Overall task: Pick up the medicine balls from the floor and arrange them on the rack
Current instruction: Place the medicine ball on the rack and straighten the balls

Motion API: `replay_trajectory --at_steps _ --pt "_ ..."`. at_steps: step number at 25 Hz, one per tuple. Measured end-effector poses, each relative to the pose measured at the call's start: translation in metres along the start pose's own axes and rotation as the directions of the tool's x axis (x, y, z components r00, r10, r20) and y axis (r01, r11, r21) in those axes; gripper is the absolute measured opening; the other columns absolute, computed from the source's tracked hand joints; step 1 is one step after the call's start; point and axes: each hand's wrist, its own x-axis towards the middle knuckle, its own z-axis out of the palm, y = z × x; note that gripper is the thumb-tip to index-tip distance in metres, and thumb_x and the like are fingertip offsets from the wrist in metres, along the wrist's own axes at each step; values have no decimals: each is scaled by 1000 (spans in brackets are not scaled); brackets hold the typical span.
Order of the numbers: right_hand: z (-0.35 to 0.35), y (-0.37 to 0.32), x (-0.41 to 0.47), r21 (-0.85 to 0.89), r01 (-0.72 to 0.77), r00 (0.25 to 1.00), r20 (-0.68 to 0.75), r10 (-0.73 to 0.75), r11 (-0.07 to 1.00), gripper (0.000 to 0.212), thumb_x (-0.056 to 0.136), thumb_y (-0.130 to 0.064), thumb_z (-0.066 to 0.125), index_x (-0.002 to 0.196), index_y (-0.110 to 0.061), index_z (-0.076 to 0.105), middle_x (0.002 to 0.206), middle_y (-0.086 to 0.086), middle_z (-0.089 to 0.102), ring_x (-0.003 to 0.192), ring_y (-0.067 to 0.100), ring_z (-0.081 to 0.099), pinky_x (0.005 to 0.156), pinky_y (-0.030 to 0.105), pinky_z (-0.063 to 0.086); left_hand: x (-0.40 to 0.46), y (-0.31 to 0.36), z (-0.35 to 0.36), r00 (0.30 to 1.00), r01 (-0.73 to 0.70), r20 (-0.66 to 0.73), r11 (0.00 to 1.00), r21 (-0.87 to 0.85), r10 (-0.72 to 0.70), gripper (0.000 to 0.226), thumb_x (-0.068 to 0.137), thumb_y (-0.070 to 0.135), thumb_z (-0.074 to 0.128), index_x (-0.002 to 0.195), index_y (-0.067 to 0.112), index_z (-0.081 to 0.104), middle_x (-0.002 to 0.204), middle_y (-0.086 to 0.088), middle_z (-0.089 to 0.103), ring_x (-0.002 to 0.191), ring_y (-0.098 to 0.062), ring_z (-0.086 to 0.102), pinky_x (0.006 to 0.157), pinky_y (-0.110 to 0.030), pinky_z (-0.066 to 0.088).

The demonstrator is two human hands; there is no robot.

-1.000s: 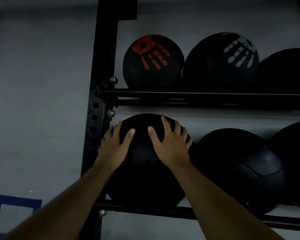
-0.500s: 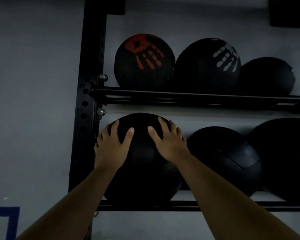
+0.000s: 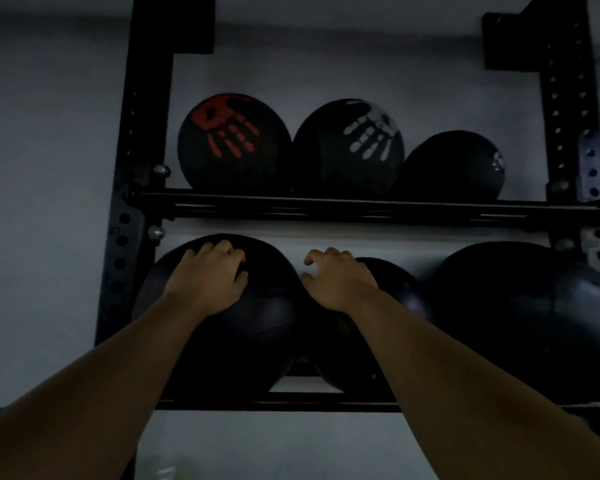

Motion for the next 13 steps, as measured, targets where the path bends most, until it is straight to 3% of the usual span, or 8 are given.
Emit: replay_trajectory --at_steps 4,7,13 --pt "-53 87 -42 -13 -9 1000 -2 9 1000 32 100 -38 52 124 -20 63 127 8 64 117 29 57 94 38 49 8 99 -15 990 -120 80 993 -6 120 30 102 35 49 116 19 70 124 -4 66 113 -26 62 88 -38 47" --pt "-90 153 -74 -33 -51 998 -24 51 998 25 99 -36 54 115 -22 67 120 4 66 112 26 60 83 32 46 20 178 -28 983 -171 59 983 -61 175 26 101 35 49 106 20 71 116 -2 68 102 -23 63 77 -33 40" --pt "-131 231 -86 -42 -79 992 -100 74 996 26 98 -36 54 115 -24 68 122 6 69 111 29 63 91 38 52 56 278 -46 980 -197 -7 977 -87 197 25 99 37 53 111 24 70 125 -2 69 112 -28 64 79 -32 39"
